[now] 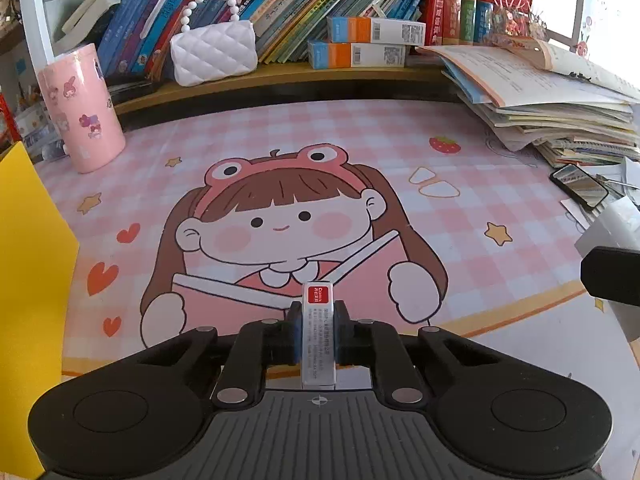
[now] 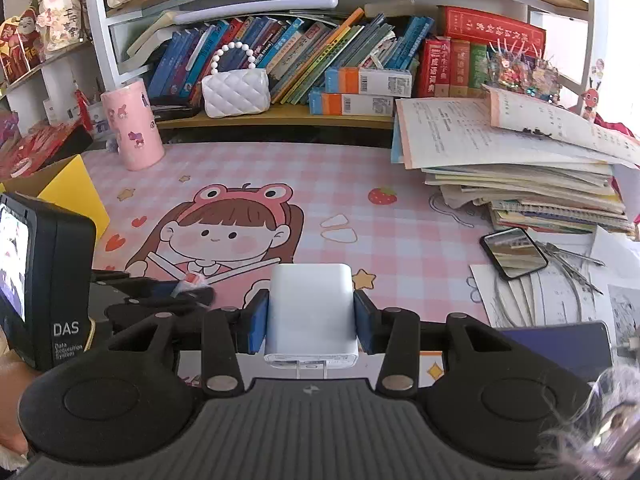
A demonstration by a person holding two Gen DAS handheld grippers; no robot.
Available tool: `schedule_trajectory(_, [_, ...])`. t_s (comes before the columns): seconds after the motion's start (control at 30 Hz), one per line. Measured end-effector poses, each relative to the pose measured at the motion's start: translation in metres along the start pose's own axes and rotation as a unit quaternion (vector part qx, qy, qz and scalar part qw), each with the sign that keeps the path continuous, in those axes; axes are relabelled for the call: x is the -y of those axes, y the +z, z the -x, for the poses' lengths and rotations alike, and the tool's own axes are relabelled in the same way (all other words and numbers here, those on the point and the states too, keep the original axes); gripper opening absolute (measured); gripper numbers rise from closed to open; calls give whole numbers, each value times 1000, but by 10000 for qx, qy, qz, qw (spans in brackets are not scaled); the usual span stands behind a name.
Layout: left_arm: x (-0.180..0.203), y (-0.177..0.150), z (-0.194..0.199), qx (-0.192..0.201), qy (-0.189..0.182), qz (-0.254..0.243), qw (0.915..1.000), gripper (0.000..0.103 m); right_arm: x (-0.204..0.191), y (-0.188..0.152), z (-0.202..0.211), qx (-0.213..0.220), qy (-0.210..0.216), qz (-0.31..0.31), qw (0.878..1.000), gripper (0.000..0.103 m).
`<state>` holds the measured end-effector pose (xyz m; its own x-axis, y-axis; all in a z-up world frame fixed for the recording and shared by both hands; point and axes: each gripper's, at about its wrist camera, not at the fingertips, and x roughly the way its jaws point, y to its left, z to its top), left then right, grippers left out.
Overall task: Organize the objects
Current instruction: 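Grasp the small white-red box with the left tool while the right tool grasps the white charger, then carry the white-red box with the left tool while the right tool carries the charger toward the box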
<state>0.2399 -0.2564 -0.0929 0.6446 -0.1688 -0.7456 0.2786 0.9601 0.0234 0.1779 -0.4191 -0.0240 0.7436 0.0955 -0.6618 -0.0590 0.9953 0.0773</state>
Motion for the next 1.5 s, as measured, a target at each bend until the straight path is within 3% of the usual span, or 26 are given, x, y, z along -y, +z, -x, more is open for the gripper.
schedule_trajectory(0.3, [-32,-6,70,415,-275,536,9973,13,-20,-8,9,-48,55,0,10000,41])
schedule_trajectory(0.53, [-61,-37,133,643,-345,660,9952,13,-57,-23,19,-122,214,176,9995,41])
schedule_trajectory(1.0, [-132,-99,203,854,-198,918,9919,13,-160,-56,45,-192,470,592,9970,41])
schedule_trajectory(1.5, [-225,-174,265,803,113,1233,9891,13,-285,-98,78,-378,782,763,9933,41])
